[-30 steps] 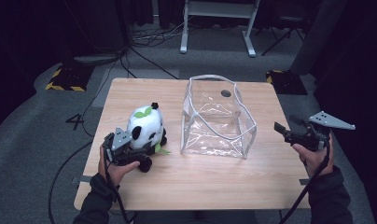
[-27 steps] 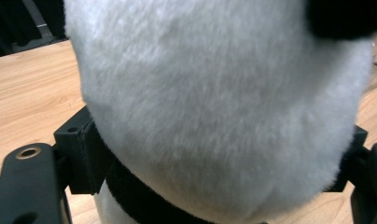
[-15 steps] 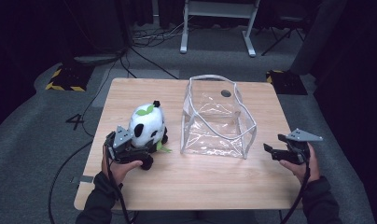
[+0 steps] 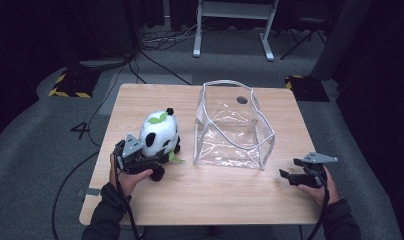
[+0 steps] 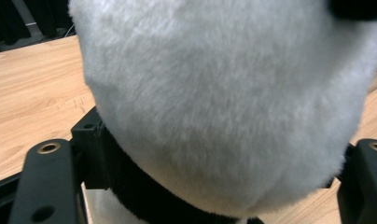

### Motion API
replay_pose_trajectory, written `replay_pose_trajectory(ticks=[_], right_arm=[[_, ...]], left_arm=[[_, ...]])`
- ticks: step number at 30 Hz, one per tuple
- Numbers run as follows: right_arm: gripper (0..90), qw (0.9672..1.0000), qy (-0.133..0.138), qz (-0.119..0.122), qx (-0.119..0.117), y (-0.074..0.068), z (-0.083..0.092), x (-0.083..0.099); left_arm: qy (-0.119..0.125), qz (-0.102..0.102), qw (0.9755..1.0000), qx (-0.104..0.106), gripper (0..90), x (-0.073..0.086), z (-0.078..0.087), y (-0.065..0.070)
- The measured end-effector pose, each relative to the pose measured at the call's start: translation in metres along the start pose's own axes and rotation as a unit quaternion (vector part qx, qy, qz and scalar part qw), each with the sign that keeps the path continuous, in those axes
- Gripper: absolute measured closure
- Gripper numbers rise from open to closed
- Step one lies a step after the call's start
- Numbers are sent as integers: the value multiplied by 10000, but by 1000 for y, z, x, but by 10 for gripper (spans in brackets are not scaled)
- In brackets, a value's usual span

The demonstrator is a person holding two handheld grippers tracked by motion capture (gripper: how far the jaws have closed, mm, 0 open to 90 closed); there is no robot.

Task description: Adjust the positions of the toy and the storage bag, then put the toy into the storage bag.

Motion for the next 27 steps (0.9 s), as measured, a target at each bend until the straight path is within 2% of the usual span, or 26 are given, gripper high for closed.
replay_pose_trajectory(ticks=[3,6,11,14,21,23,27], right_arm=[[202,10000,-85,28,-8,-1,-3,5],[199,9999,-134,-50,-58,-1,-6,10],[192,9999,-120,-79,2,-3,-8,10],[175,10000,-46,-78,43,-2,-9,11],[168,9999,-56,-90,57,-3,-9,10],[168,9999,-58,-91,55,-3,-9,10],[168,9999,-50,-85,54,-2,-9,10]], left_arm=[[-3,-70,10000,39,257,1,0,-1],[22,-113,9999,33,262,1,0,0],[-37,-241,9997,22,269,1,1,1],[-40,-231,9997,18,273,1,1,1],[-41,-285,9996,44,288,2,2,0],[-34,-339,9994,55,309,3,3,-1],[-7,-314,9995,62,338,3,3,-1]])
Point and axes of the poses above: each handheld gripper's, and its own axes: z roughly backward along the jaws, x roughly out of its underside, y roughly to its right, the point moved 6 cm from there along -z, roughly forward along the jaws, and after that the axes turned 10 degrees about -x, right-handed, at the moved point
